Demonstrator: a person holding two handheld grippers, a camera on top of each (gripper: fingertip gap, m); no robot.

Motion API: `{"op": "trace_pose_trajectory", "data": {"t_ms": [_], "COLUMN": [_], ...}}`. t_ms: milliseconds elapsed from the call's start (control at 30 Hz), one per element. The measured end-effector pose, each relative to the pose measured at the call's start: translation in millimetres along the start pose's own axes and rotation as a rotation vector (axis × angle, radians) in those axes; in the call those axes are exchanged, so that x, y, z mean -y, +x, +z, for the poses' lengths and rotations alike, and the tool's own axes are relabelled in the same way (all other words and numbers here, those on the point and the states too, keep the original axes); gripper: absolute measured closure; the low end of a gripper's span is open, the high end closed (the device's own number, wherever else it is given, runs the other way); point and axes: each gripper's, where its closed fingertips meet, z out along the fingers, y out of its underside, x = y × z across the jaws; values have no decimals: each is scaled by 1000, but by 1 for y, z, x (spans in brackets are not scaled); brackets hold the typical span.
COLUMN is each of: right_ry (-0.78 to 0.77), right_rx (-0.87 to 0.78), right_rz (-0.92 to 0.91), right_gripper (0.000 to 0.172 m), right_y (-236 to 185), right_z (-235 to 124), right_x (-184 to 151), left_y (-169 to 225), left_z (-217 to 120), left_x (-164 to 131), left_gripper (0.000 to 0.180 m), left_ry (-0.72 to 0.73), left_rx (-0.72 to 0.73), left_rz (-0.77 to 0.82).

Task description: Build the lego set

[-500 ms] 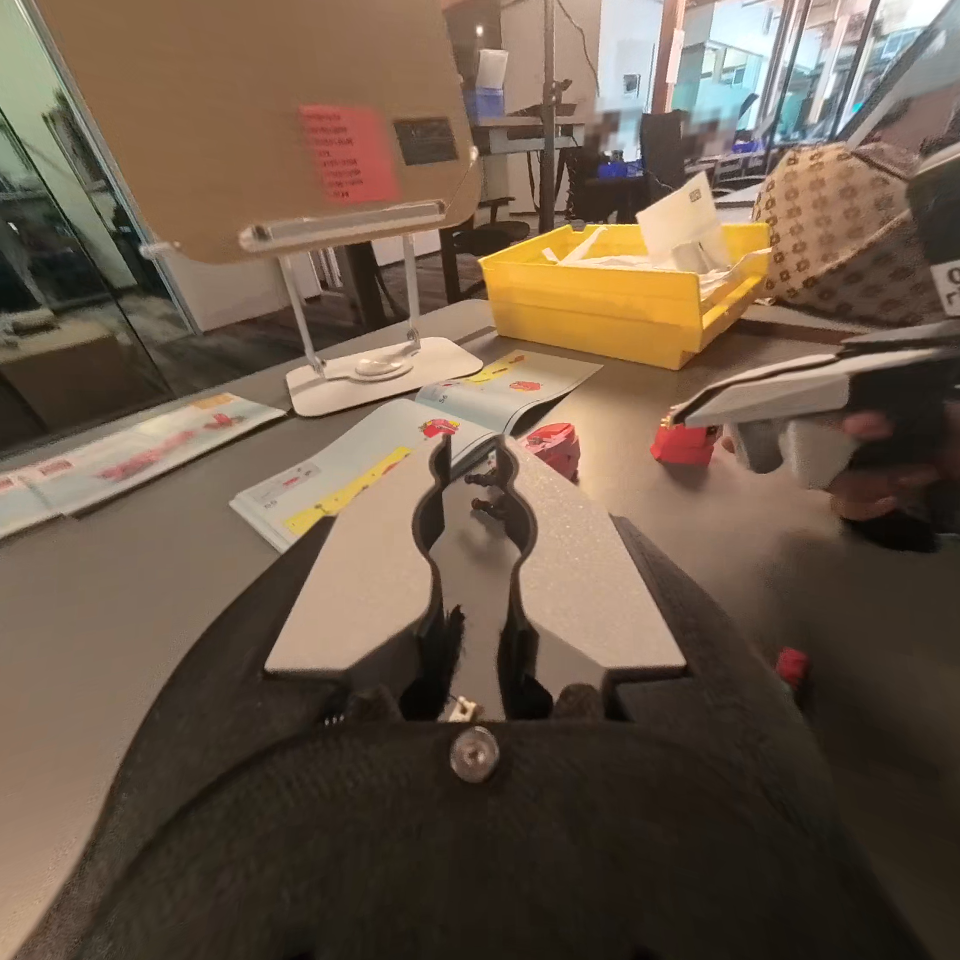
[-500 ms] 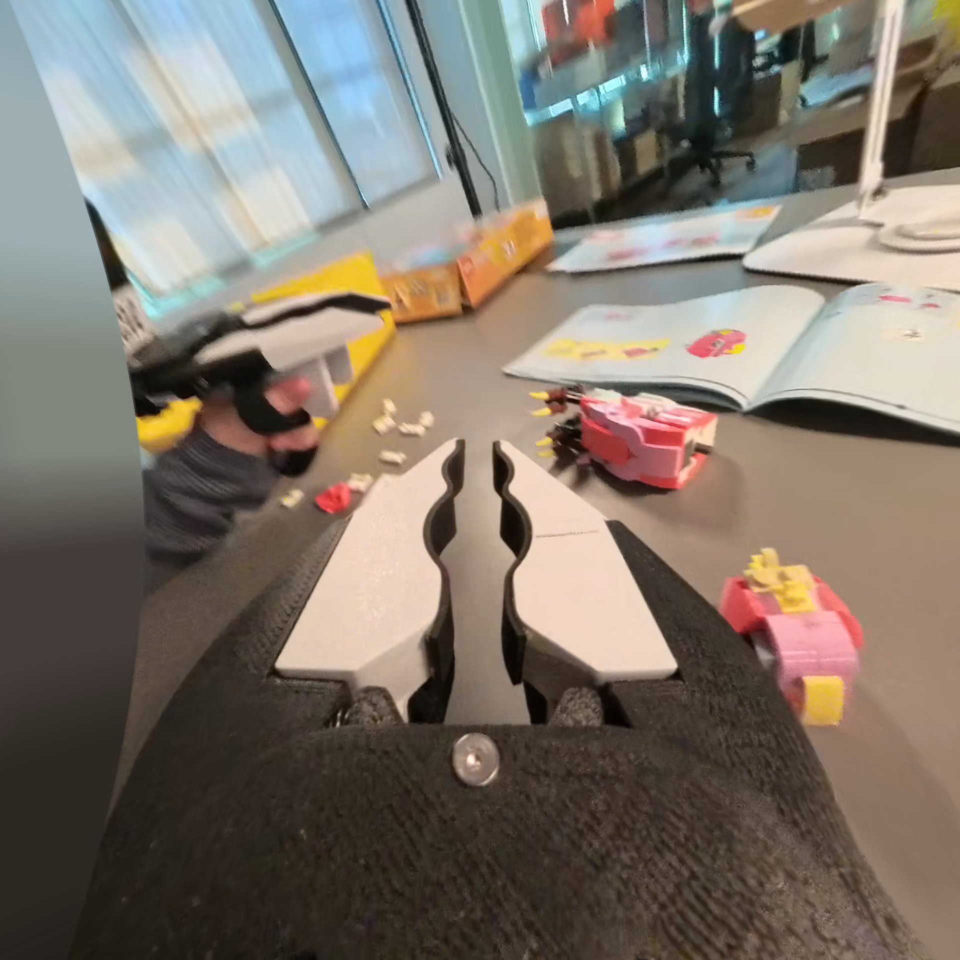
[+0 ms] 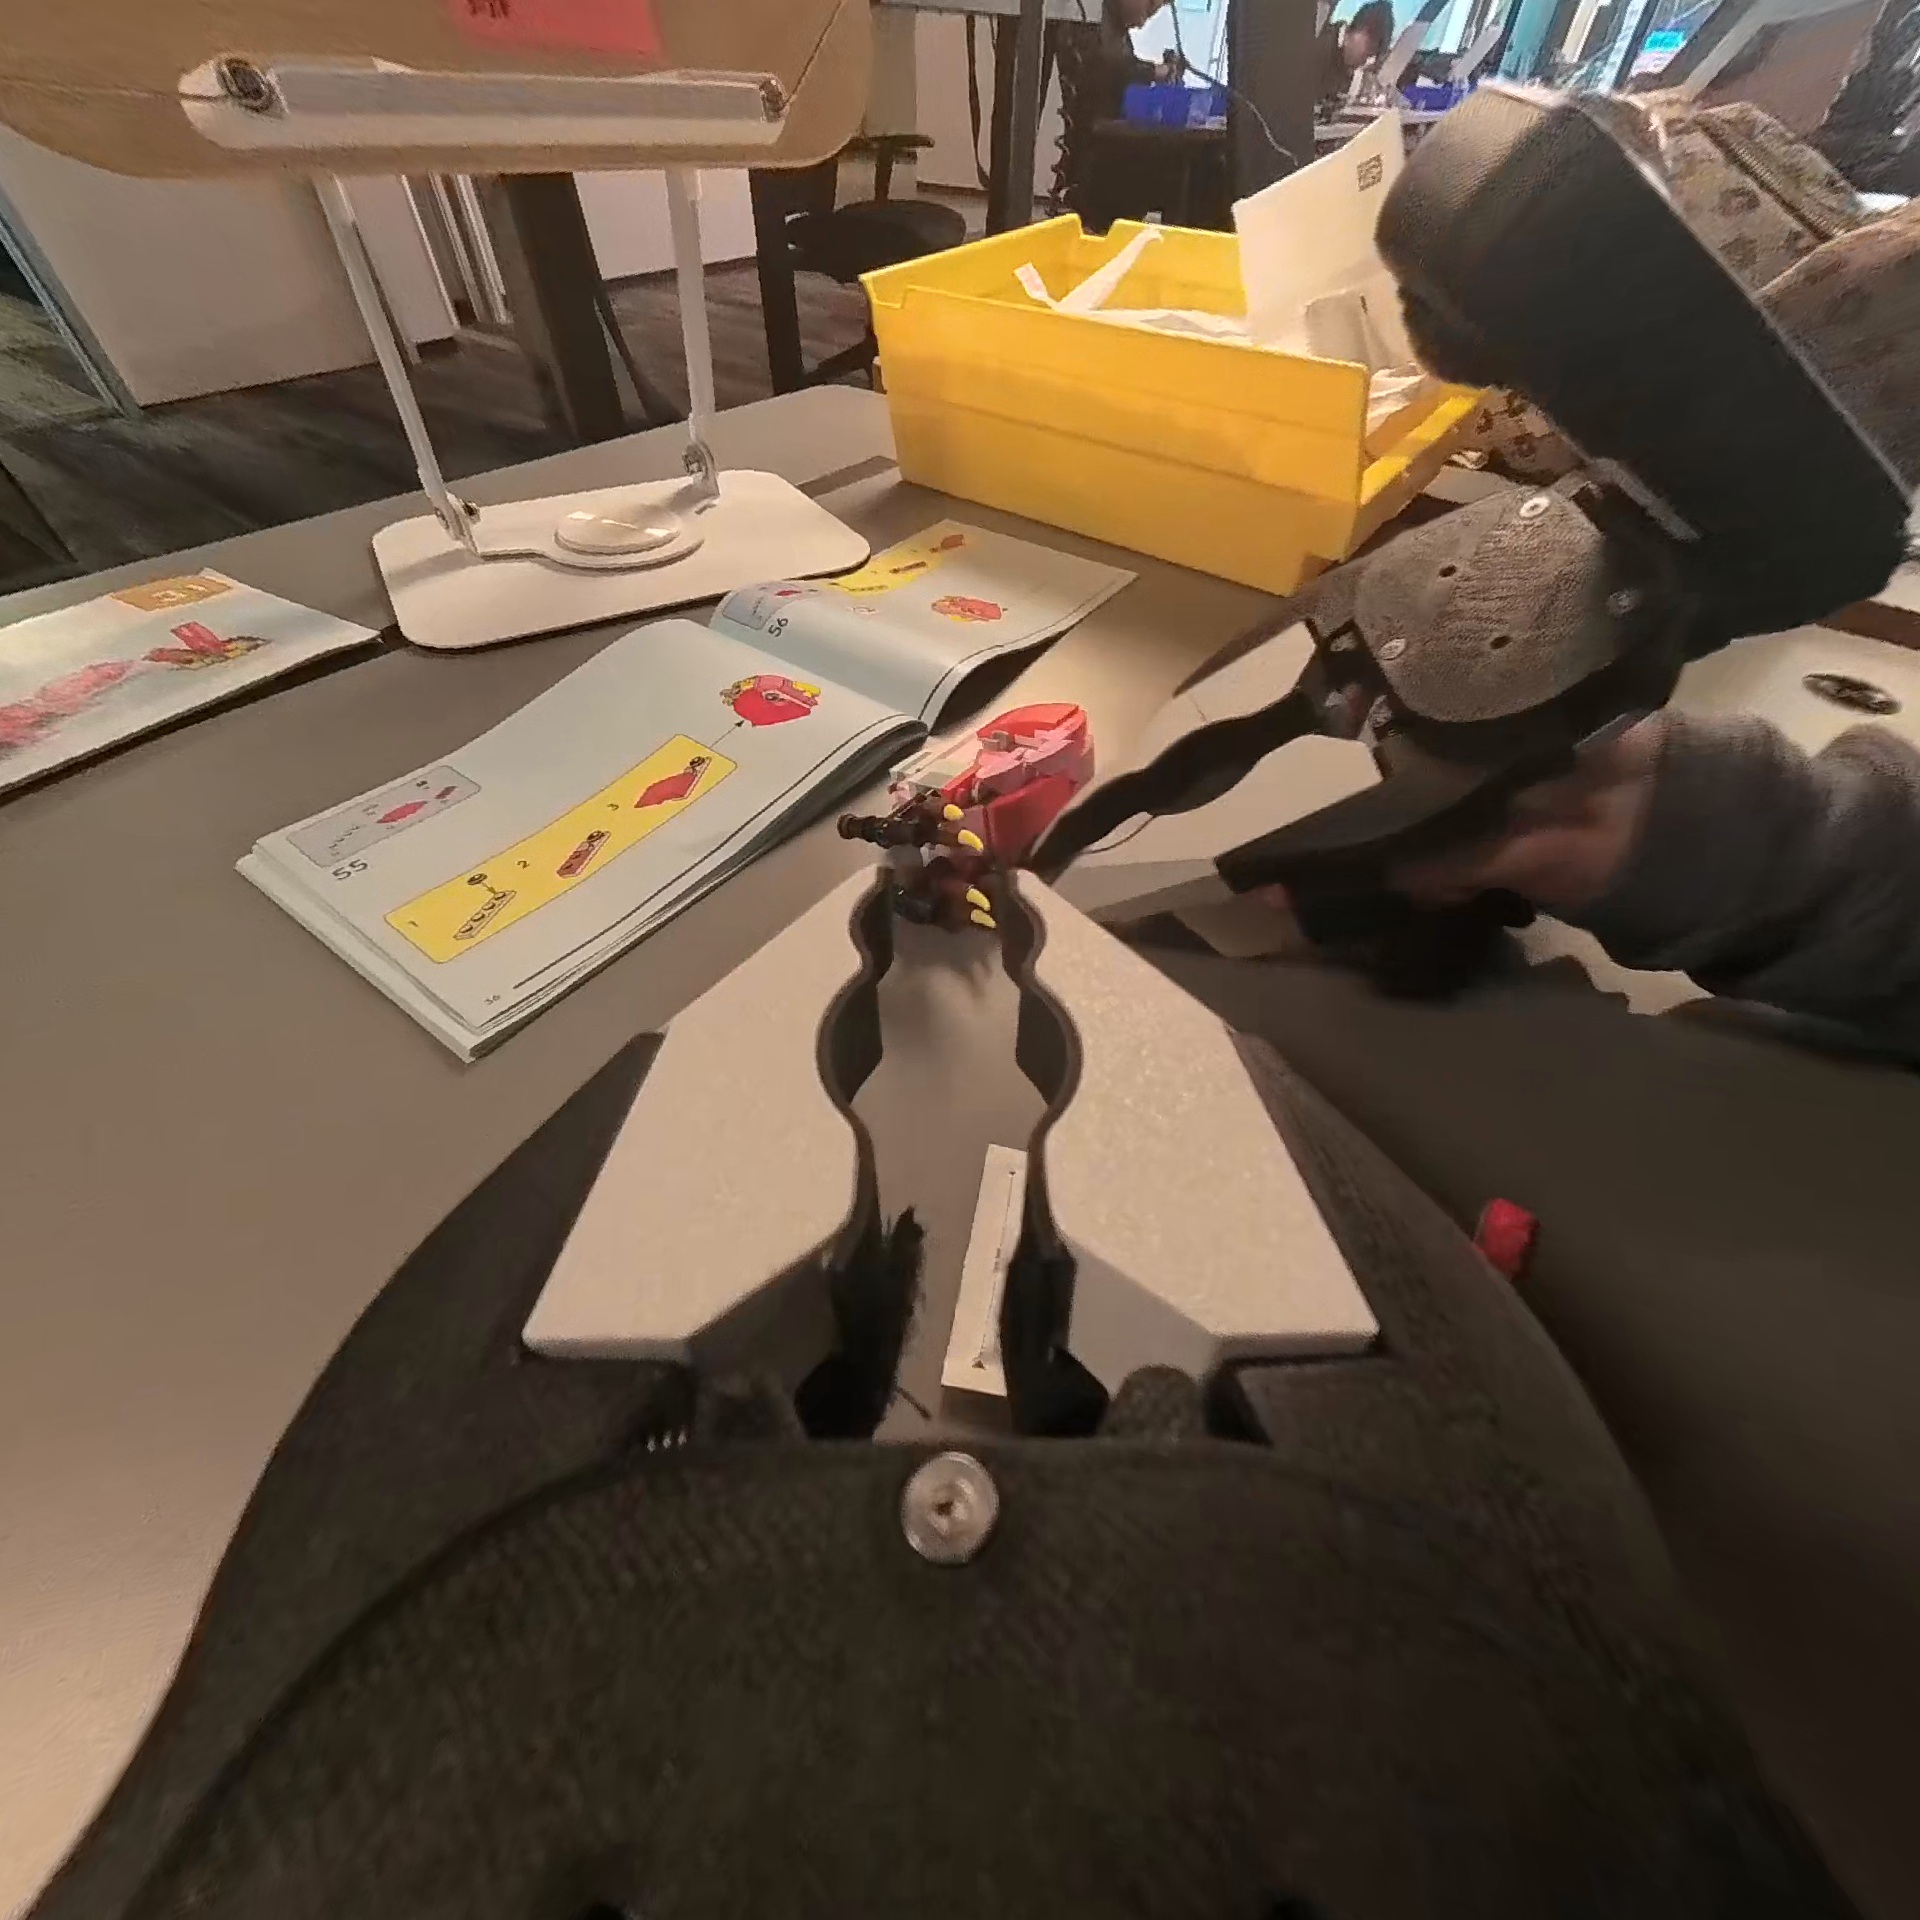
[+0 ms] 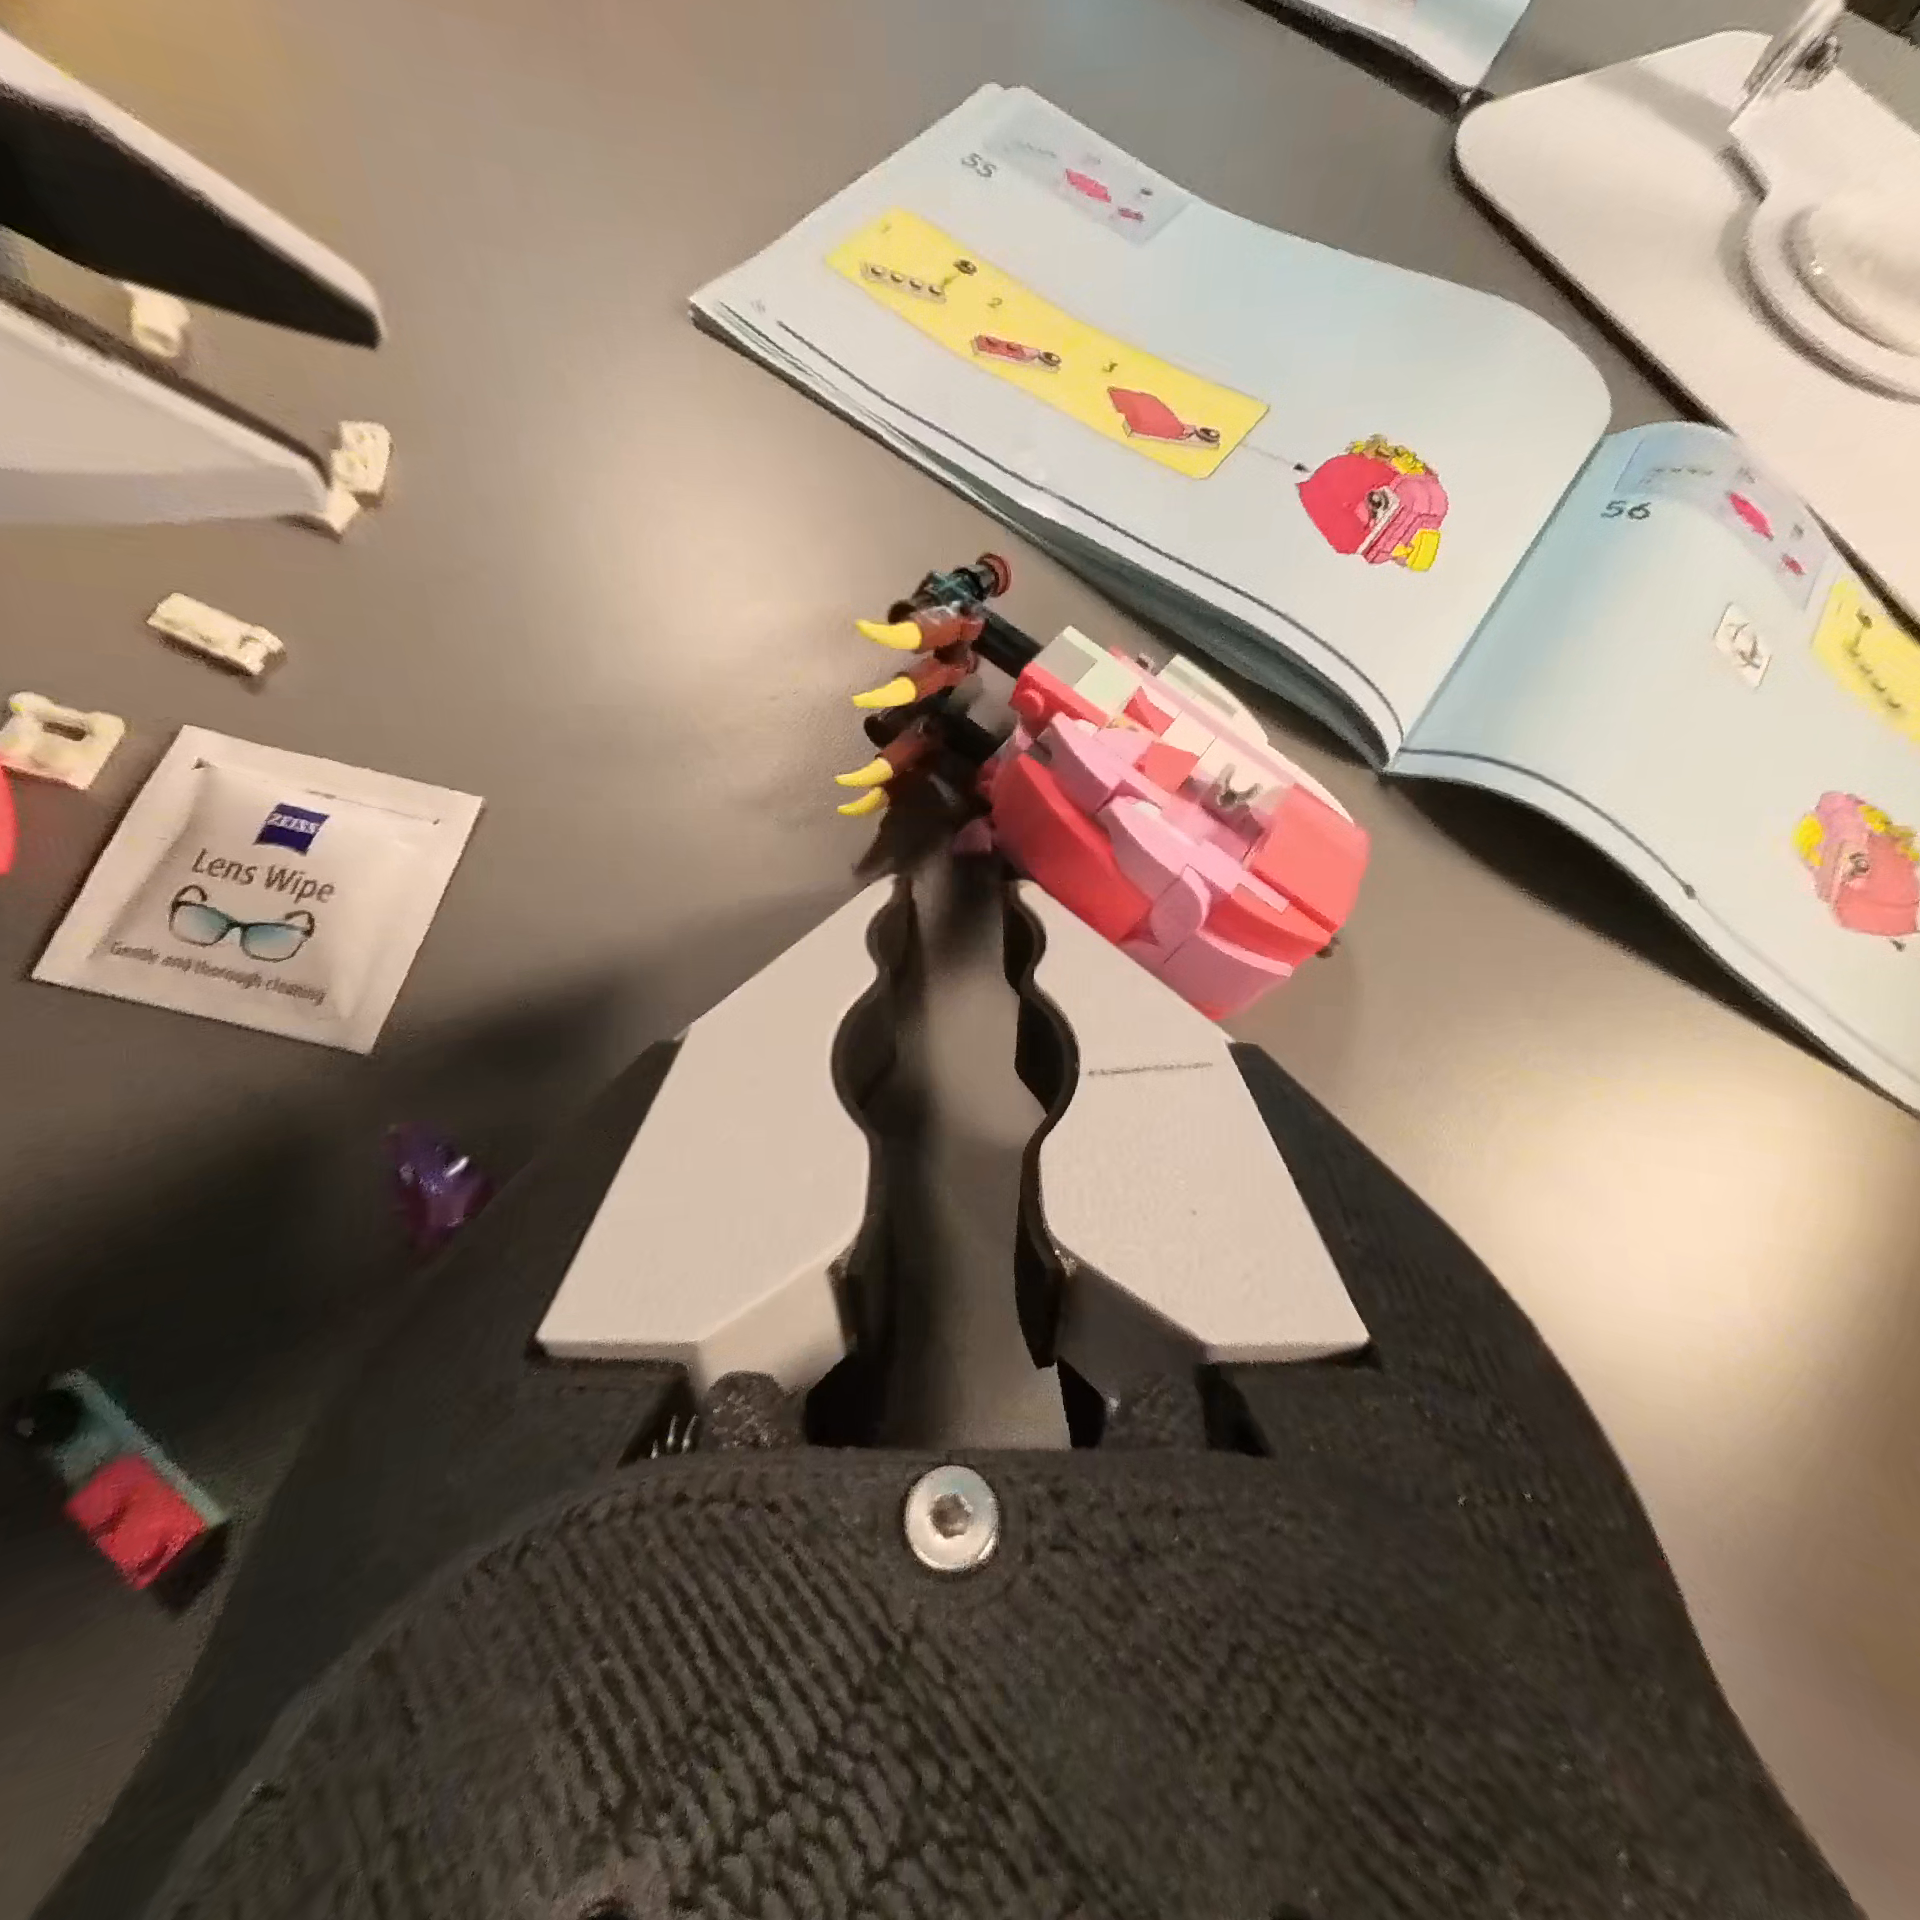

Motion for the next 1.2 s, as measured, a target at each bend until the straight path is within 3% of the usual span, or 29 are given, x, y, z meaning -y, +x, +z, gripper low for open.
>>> {"op": "trace_pose_trajectory", "data": {"t_ms": [267, 667, 1100, 1200], "right_ry": [1, -1, 102, 99], "right_rx": [74, 59, 93, 141], "right_rz": [48, 22, -252, -274], "right_gripper": [151, 163, 166, 166], "right_y": [1, 2, -25, -28], "right_z": [7, 11, -13, -22], "right_x": [5, 7, 7, -2], "left_y": [0, 1, 0, 22], "left_z": [1, 2, -7, -13], "left_x": [0, -3, 7, 7], "left_gripper": [161, 161, 158, 150], "left_ry": [6, -11, 15, -16], "left_rx": [-37, -78, -95, -214], "left_rz": [-75, -138, -117, -38]}}
